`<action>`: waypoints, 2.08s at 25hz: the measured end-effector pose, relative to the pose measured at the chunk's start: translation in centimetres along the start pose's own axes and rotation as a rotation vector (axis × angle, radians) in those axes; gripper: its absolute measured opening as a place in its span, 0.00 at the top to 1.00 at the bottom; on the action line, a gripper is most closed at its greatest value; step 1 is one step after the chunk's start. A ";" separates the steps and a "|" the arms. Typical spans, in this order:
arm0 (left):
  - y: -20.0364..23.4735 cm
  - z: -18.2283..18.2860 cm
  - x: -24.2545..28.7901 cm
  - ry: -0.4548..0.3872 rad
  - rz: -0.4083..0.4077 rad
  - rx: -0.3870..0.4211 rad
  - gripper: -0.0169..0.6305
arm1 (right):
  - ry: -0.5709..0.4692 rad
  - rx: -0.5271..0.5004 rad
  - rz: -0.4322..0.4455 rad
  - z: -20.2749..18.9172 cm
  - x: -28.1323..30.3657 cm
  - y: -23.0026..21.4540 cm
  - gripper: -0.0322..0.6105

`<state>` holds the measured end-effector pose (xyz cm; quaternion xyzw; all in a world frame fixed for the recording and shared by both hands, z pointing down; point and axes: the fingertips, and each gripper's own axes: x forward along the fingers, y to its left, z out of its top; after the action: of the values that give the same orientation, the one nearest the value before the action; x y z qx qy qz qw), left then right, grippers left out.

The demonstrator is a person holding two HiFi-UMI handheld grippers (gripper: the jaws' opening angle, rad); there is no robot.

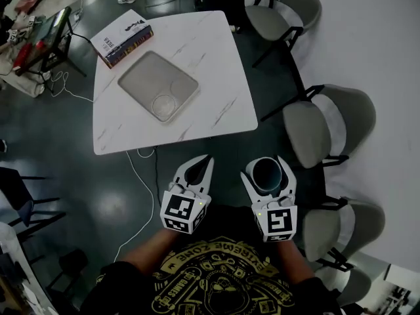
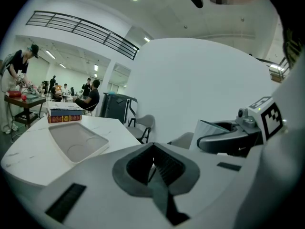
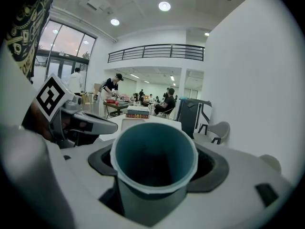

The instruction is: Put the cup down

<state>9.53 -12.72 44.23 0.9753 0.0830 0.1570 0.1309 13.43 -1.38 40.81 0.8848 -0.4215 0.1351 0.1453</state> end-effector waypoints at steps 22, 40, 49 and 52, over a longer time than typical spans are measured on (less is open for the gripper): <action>11.6 2.6 -6.1 -0.066 0.303 -0.045 0.98 | -0.029 -0.109 0.255 5.8 10.2 7.6 0.35; 20.0 5.5 -5.1 -0.082 0.565 -0.125 0.98 | -0.058 -0.170 0.521 9.7 23.4 9.6 0.35; 23.0 5.8 -4.2 -0.070 0.671 -0.163 0.98 | -0.052 -0.212 0.632 9.7 30.0 10.7 0.35; 23.8 5.7 -3.8 -0.064 0.702 -0.173 0.98 | -0.042 -0.223 0.648 9.3 32.0 10.6 0.35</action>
<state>10.71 -37.51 44.60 0.9341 -0.2746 0.1684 0.1537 25.69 -33.83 45.37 0.6863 -0.6957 0.1090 0.1819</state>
